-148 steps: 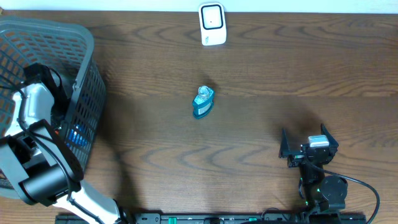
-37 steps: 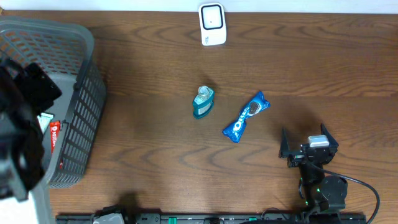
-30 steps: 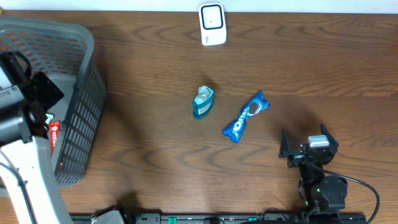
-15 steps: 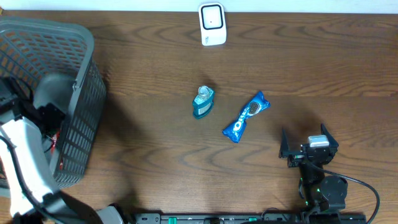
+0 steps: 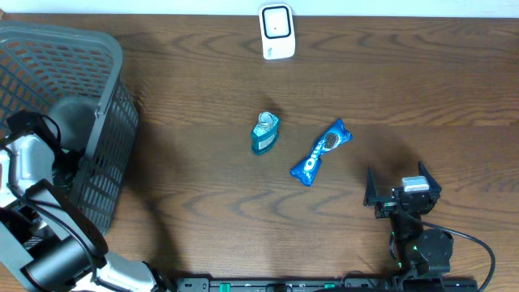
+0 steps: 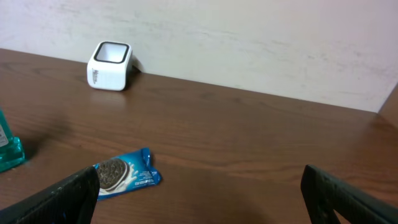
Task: Scan the item barcode
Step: 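Reach left gripper into basket and grasp the red Nescafe stick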
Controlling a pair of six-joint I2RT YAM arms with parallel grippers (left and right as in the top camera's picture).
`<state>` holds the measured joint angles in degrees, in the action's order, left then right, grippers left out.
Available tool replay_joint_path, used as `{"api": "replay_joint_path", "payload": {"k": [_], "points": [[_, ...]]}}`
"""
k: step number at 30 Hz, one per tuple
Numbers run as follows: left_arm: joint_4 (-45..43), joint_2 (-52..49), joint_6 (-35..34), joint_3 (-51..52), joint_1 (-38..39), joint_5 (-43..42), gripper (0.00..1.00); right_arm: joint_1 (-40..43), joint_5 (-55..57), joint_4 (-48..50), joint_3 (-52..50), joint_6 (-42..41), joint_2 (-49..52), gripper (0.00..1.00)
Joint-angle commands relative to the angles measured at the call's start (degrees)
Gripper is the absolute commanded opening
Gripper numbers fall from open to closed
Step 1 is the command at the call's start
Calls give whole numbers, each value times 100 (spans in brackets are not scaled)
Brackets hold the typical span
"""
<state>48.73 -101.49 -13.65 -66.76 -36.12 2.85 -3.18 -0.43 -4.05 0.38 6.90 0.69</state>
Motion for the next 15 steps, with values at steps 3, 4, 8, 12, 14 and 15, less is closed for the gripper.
{"api": "replay_joint_path", "payload": {"k": [3,4,8,12,14,15], "points": [[-302,-33,205,22,-24,-28,99,24,9,-24,-4,-44,-35,99],[-358,-33,214,39,-24,-28,99,24,9,-24,-4,-44,-35,99],[-723,-35,310,382,-24,-28,99,24,9,-24,-4,-44,-35,99],[-1034,-35,308,824,-24,-28,92,24,9,-24,-4,-44,-35,99],[-1054,-35,304,962,-24,-31,59,24,9,-24,-4,-44,-35,99],[-1047,-35,280,1027,-24,-33,44,24,9,-22,-4,-44,-35,99]]}}
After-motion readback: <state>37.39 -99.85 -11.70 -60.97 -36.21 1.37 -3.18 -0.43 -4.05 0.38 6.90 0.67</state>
